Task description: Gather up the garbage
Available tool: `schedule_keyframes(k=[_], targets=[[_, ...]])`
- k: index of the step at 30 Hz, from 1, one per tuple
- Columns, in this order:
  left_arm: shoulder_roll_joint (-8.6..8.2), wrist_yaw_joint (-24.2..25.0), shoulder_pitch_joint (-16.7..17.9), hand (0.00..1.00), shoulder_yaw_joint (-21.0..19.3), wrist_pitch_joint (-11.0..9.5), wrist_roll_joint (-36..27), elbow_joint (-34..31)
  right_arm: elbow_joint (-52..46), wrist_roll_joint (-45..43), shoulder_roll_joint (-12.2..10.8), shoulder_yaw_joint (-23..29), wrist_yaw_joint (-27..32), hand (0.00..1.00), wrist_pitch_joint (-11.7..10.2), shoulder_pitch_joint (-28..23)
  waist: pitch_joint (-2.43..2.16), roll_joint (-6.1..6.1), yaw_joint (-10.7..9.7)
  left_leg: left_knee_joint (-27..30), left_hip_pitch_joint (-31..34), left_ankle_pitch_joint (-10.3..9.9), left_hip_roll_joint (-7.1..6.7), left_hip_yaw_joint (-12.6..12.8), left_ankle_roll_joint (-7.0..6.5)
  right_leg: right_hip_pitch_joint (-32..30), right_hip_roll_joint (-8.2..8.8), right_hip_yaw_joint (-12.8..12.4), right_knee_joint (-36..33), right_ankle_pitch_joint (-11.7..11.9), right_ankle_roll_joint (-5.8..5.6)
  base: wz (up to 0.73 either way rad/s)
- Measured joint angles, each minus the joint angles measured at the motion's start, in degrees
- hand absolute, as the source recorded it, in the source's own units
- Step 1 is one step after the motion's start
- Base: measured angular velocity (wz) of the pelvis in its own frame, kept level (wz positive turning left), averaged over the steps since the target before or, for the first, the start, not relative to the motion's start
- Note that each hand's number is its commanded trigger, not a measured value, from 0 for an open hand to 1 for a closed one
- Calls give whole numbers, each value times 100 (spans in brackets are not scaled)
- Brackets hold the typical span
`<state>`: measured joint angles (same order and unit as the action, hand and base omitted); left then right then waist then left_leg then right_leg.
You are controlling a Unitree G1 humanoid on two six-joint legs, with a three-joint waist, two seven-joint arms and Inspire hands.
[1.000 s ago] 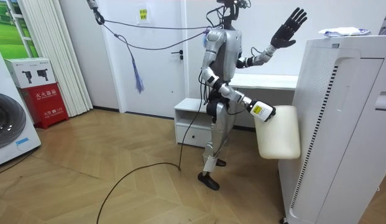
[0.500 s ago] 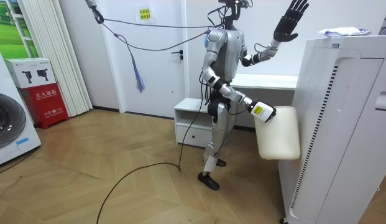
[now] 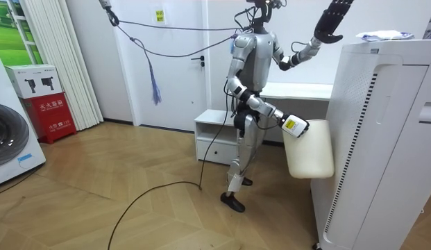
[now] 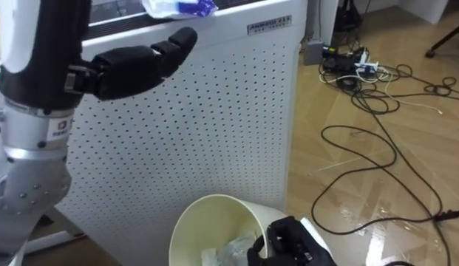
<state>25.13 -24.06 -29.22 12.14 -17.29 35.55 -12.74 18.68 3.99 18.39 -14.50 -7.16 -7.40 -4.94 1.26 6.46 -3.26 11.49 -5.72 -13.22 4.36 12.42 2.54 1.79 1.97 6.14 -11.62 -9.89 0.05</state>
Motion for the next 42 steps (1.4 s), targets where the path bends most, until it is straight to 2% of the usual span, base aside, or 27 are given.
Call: schedule_keyframes(k=[3,4,5,6,7,8,9,10,11,12,13,14,16,19,24,26,28,30,34,42], targets=[[46,208,-14,0,10,151,-2,0,0,-4,47,0,-66,100,10,0,-7,49,-101,29,-52,2,5,-18,-2,6,-13,-122,-55,0,0,-2],[47,291,-24,0,11,231,-5,0,0,-5,95,-2,-109,100,25,10,25,138,-75,-72,-150,35,77,-171,-48,-229,-76,-51,-468,-29,-15,-27],[50,337,-25,0,6,275,-8,1,-3,-12,129,-14,-135,100,41,22,49,235,-57,-145,-210,48,151,-413,-64,-485,-163,-1,-751,-186,-26,-70],[198,395,-37,0,-77,315,-1,-3,-14,-147,63,-76,-184,100,74,131,47,259,-16,-176,-192,37,226,-644,-56,-874,-395,-125,-283,-45,217,-67],[263,507,-110,0,-90,403,0,82,-100,-177,12,-224,-175,100,99,197,46,234,-94,-36,-84,-87,248,-517,40,-986,-418,12,161,809,295,-44],[239,611,-152,0,-36,459,1,147,-129,-173,32,-264,-173,100,107,184,48,260,-165,-30,-47,-97,271,-396,75,-945,-428,45,170,823,301,-7],[252,819,-242,0,79,489,-9,240,-133,-168,50,-298,-161,100,127,186,51,255,-176,-124,-48,-92,280,-117,97,-928,-416,0,158,818,304,10],[263,944,-308,0,156,482,-45,270,-136,-161,44,-295,-131,100,127,197,64,234,-181,-228,83,-77,292,7,99,-922,-388,-114,159,818,304,9],[263,979,-333,0,181,481,-48,269,-136,-163,44,-291,-102,100,128,208,69,224,-180,-233,218,-40,299,11,115,-921,-370,-149,158,814,298,21],[265,1038,-382,0,231,481,-54,269,-134,-165,61,-261,-69,100,136,210,74,199,-156,-202,467,121,303,31,105,-928,-347,-112,128,783,248,11],[266,1127,-374,0,258,496,-92,269,-135,-166,100,-263,-55,100,208,195,53,162,-97,-124,451,162,291,68,87,-920,-309,-62,89,760,215,15],[266,1162,-394,0,275,512,-124,269,-135,-169,135,-263,-58,100,219,196,51,166,-120,-133,433,155,274,69,74,-897,-295,-14,91,751,200,15],[257,1355,-443,0,328,616,-255,269,-141,-182,233,-264,-114,100,304,202,42,134,-80,-127,404,181,147,59,17,-852,-207,73,89,722,155,16],[256,1662,-449,0,403,741,-497,273,-143,-181,255,-264,-162,100,426,215,34,137,-78,-121,409,232,24,-13,-67,-825,-98,146,67,685,98,13],[271,2058,-447,0,404,868,-746,316,-151,-181,218,-271,-241,100,496,214,16,129,-37,-120,324,264,-80,-22,-125,-792,3,137,-45,639,28,4],[277,2176,-447,0,404,900,-754,333,-151,-181,202,-272,-247,100,558,214,7,115,-1,-116,317,265,-99,-28,-136,-792,24,137,-93,630,14,2],[278,2314,-448,0,402,986,-753,367,-151,-181,194,-271,-256,100,624,213,-33,104,23,-95,315,263,-106,-52,-142,-786,39,158,-115,630,14,6],[278,2387,-447,0,402,1052,-753,370,-151,-185,194,-271,-280,100,625,213,-39,93,32,-76,319,264,-107,-81,-143,-777,46,180,-124,631,15,7],[294,2497,-447,0,401,1210,-751,390,-152,-204,202,-269,-295,100,626,214,-41,90,44,-76,319,265,-107,-90,-145,-773,50,187,-124,631,16,1],[295,2607,-447,0,401,1323,-562,526,-152,-208,173,-262,-294,100,628,214,-40,89,42,-77,321,265,-108,-89,-145,-771,49,177,-121,626,9,0]])
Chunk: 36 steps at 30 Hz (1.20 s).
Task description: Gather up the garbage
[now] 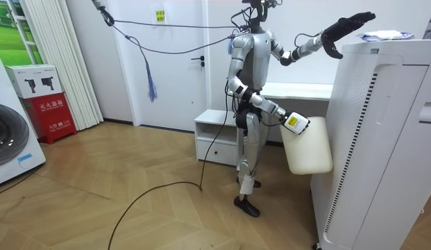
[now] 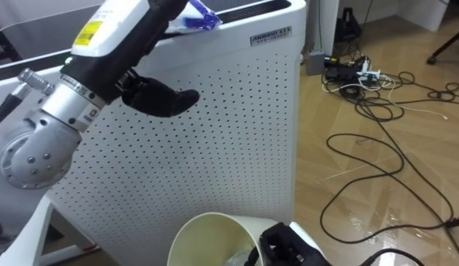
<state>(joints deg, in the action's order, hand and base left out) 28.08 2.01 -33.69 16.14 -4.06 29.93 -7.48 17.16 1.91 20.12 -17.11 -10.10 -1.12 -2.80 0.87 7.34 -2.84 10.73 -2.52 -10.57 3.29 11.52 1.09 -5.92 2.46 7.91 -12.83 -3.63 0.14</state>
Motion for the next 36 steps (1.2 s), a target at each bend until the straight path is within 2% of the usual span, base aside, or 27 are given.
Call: schedule_keyframes(k=[22,29,33,36], targets=[[1,99,-19,0,0,27,107,151,0,6,2,-1,-5,100,0,0,18,-38,3,-6,46,0,-4,15,0,-20,4,12,9,-48,-25,0],[0,117,-368,0,0,60,108,425,-1,11,-12,1,-17,100,2,0,7,-69,10,-4,105,0,-4,15,0,-66,18,56,11,-47,-24,0],[8,276,-724,0,0,149,103,774,-1,7,-3,30,-80,100,3,-1,6,-66,20,-4,121,0,-5,36,0,-81,31,81,10,-49,-22,1],[25,368,-738,0,-3,94,62,894,0,7,7,31,-107,100,5,-10,5,-63,19,-11,66,0,-6,77,0,-21,34,76,10,-51,-23,0]])
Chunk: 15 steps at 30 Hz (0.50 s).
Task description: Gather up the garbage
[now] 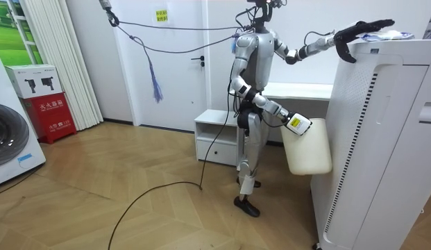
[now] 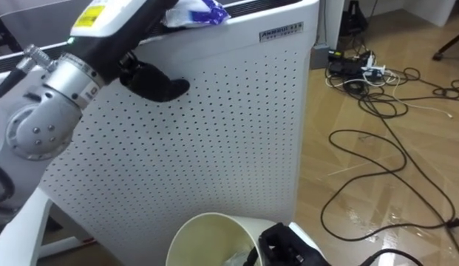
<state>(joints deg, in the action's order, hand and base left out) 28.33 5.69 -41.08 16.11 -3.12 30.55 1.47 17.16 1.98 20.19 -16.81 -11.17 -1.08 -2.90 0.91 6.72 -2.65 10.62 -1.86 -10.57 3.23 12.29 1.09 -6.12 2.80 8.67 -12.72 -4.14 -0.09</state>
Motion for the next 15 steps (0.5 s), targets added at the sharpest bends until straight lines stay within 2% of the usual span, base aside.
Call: schedule_keyframes(k=[6,7,8,10,11,12,13,14,15], targets=[[3,127,0,0,-17,15,-164,309,0,-8,-12,21,-33,100,41,1,-5,27,-1,0,13,2,-2,53,-4,8,-16,-69,-1,-6,-9,0],[4,189,0,1,-18,34,-164,314,0,-7,-12,31,-44,100,60,1,-5,40,0,-1,17,5,0,53,-8,7,-19,-69,1,-6,-9,0],[5,217,0,6,-18,45,-163,315,0,-7,-12,38,-56,100,76,1,-6,47,2,-1,18,5,2,53,-9,7,-21,-68,1,-6,-9,0],[14,279,0,5,-28,65,-167,317,0,-8,-5,58,-86,100,135,1,-14,84,7,-3,17,5,8,52,-9,7,-30,-71,1,-4,-6,0],[14,289,0,8,-32,65,-172,319,0,-8,-3,58,-90,100,145,1,-18,92,7,-3,17,5,9,52,-9,7,-31,-71,0,-3,-4,0],[14,312,0,15,-47,64,-175,321,0,-8,-2,58,-90,100,166,1,-28,109,8,-4,16,5,11,52,-9,7,-32,-69,0,-1,-2,0],[14,335,0,53,-61,63,-177,321,0,-10,-2,58,-90,100,175,1,-31,115,8,-4,15,5,11,52,-9,7,-32,-69,-1,-1,-2,0],[14,361,0,100,-85,62,-188,321,0,-11,-2,58,-89,100,184,1,-34,129,6,-4,11,5,11,53,-9,8,-31,-69,-1,-1,-1,0],[14,373,0,100,-97,62,-208,322,0,-12,-2,58,-88,100,185,1,-30,140,6,-4,8,5,10,54,-9,8,-30,-69,-1,-1,-1,0]])
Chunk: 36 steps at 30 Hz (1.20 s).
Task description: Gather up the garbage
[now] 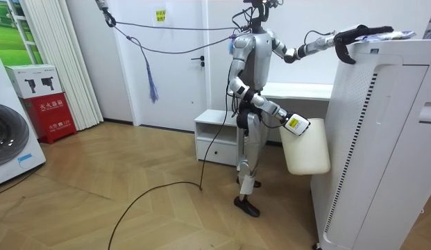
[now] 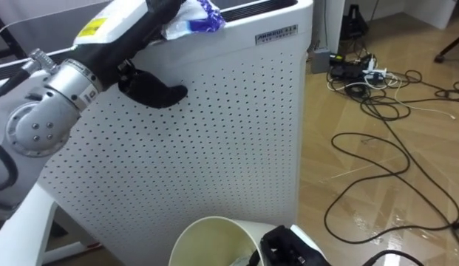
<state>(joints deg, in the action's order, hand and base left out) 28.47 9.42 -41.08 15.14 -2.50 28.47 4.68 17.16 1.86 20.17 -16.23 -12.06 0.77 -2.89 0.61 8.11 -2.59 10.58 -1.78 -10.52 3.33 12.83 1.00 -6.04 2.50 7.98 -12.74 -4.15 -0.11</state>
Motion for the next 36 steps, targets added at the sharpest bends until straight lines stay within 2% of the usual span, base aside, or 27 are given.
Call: schedule_keyframes(k=[6,8,9,10,12,14,16,25,36], targets=[[-1,-9,-1,100,-255,-45,-44,-39,0,0,-2,0,-37,100,8,0,10,17,-5,-19,-46,1,-1,18,-1,11,0,-8,-1,-2,-2,0],[-1,-36,-3,100,-287,-86,-92,-67,0,0,2,2,-57,100,21,0,35,12,3,-22,-84,1,-2,25,-1,57,1,-10,-3,-3,-5,0],[-2,-71,-4,100,-330,-126,-110,-73,0,-3,-2,1,-61,100,23,0,64,8,-6,-29,-112,1,-4,25,-1,99,-1,-15,6,-30,-24,0],[7,-85,-34,100,-371,-155,-151,-67,0,-3,-3,2,-66,100,23,-1,66,7,-8,-44,-118,0,-5,26,-2,99,-2,-13,6,-62,-75,0],[15,-135,-38,100,-380,-163,-151,-40,0,-3,0,2,-81,100,34,-2,70,17,-20,-110,-136,-1,-7,28,-2,102,-7,-12,1,-65,-82,0],[15,-158,-57,100,-405,-184,-151,-42,0,-3,1,2,-122,100,59,-2,64,26,-21,-112,-137,-1,-2,28,-2,103,-15,-11,1,-61,-76,0],[15,-195,-68,100,-433,-205,-154,-41,0,-3,7,2,-138,100,60,-2,54,44,-22,-110,-141,0,0,28,-2,106,-19,-14,1,-29,-23,0],[17,-275,-96,100,-519,-253,-420,-40,-1,-3,23,1,-184,100,60,-5,52,48,-21,-114,-175,0,-9,43,-3,122,-5,-11,8,-36,-20,0],[15,-314,-93,100,-517,-220,-525,-135,-5,10,-7,7,-108,100,60,13,40,68,-34,-89,-149,1,-9,25,-4,111,14,24,-4,-51,-17,1]])
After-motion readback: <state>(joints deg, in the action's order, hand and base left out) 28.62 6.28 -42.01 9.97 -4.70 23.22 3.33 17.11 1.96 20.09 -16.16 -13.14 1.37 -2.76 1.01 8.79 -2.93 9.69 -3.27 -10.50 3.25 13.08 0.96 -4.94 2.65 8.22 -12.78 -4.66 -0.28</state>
